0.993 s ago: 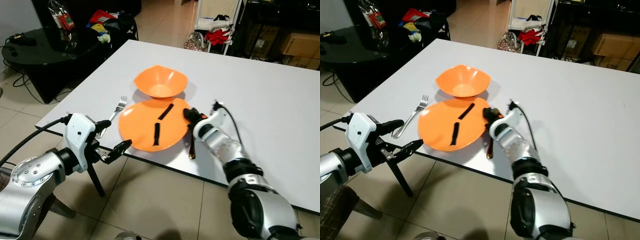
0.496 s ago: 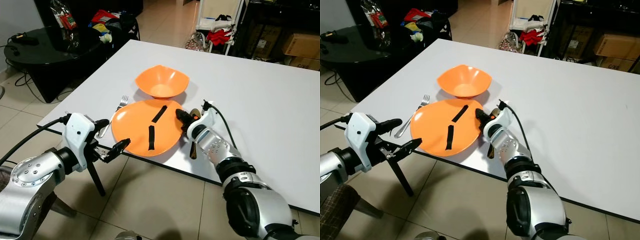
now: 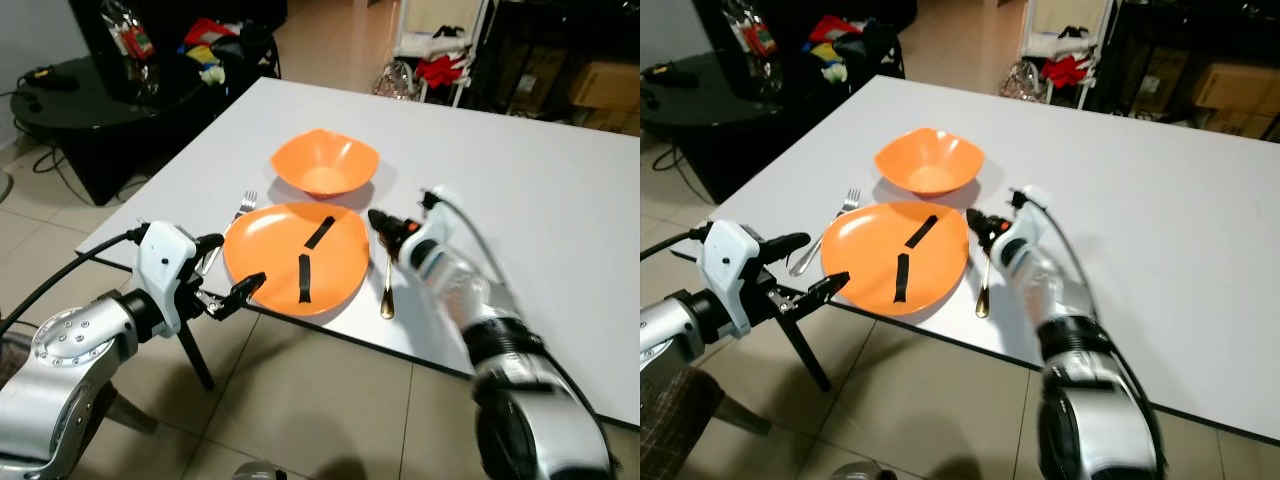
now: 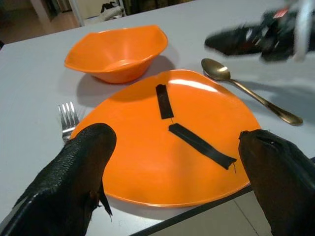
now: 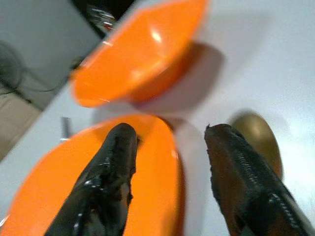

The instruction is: Setting the table

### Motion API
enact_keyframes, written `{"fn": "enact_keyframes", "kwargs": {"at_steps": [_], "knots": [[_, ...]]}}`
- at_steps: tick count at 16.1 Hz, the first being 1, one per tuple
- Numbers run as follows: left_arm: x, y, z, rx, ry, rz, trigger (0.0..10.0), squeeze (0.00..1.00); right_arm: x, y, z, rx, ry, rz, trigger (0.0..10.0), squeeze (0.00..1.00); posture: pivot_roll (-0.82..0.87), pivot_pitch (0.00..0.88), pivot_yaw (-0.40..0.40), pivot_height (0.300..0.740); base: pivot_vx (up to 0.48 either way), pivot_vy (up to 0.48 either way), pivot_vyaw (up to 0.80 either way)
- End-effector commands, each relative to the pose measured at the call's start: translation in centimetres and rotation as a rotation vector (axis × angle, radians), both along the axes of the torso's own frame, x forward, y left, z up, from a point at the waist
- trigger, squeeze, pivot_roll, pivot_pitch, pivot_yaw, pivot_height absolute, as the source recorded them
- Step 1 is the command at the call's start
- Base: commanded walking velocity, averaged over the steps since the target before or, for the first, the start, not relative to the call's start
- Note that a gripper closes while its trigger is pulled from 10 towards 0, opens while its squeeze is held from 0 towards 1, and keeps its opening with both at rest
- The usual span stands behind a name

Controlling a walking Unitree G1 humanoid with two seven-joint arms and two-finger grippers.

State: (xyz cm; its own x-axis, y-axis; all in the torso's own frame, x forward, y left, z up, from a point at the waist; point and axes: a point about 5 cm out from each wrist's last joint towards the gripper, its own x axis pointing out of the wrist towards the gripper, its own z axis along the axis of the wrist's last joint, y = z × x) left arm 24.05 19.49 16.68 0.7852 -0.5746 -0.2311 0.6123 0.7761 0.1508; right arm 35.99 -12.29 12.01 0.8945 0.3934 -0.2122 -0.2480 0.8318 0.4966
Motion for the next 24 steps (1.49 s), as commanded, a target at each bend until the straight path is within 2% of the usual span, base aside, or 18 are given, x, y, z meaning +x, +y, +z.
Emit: {"fn": "enact_keyframes", "kwargs": {"at_steps": [1,3,5,7,8,10,11,12,13,15,19,24], "knots": [[0.2,-0.2,0.1,0.013,-0.009,-0.008,10.0,0.0,-0.2,0.7,1.5,-0.03,-0.078,0.083,10.0,1.0,0.12,0.0,0.053,0.74,0.0,0.0,0.0],[0.5,-0.2,-0.3,0.044,0.001,-0.008,10.0,0.0,-1.5,2.3,1.7,-0.216,-0.195,0.293,10.0,1.0,0.1,0.0,0.065,0.74,0.0,0.0,0.0],[0.7,0.2,-0.4,0.075,0.01,-0.016,10.0,0.0,-2.0,5.3,1.3,-0.391,-0.287,0.534,10.0,1.0,0.1,0.0,0.078,0.74,0.0,0.0,0.0],[0.5,0.6,-0.4,0.105,0.031,-0.035,10.0,0.0,-2.2,6.9,1.2,-0.485,-0.329,0.697,10.0,1.0,0.11,0.0,0.081,0.74,0.0,0.0,0.0],[0.4,0.7,-0.4,0.111,0.036,-0.04,10.0,0.0,-2.2,7.1,1.1,-0.507,-0.336,0.729,10.0,1.0,0.11,0.0,0.081,0.74,0.0,0.0,0.0],[-0.4,1.1,-0.6,0.143,0.078,-0.069,10.0,0.0,-1.8,8.6,0.5,-0.62,-0.36,0.846,10.0,1.0,0.13,0.0,0.075,0.74,0.0,0.0,0.0],[-0.6,1.2,-0.6,0.149,0.083,-0.067,10.0,0.0,-1.7,8.9,0.2,-0.656,-0.36,0.872,10.0,0.84,0.13,0.0,0.073,0.74,0.0,0.0,0.0],[-0.7,1.2,-0.6,0.149,0.087,-0.067,10.0,0.0,-1.8,9.0,-0.1,-0.671,-0.347,0.893,10.0,0.0,0.13,0.0,0.073,0.74,0.0,0.0,0.0],[-1.0,1.2,-0.6,0.148,0.093,-0.071,10.0,0.0,-2.0,9.1,-1.1,-0.728,-0.321,0.965,10.0,0.0,0.14,0.0,0.068,0.74,0.0,0.0,0.0],[-1.3,1.2,-0.6,0.147,0.101,-0.072,10.0,0.0,-2.2,9.2,-1.7,-0.74,-0.309,1.013,10.0,0.0,0.15,0.0,0.06,0.74,0.0,0.0,0.0],[-1.6,1.2,-0.6,0.149,0.107,-0.067,10.0,0.0,-2.1,9.5,-1.8,-0.765,-0.322,1.025,10.0,0.0,0.15,0.0,0.06,0.74,0.0,0.0,0.0],[-1.4,1.4,-0.4,0.156,0.098,-0.042,10.0,0.0,-1.1,8.9,-2.1,-0.857,-0.311,0.893,10.0,0.0,0.15,0.0,0.059,0.74,0.0,0.0,0.0]]}}
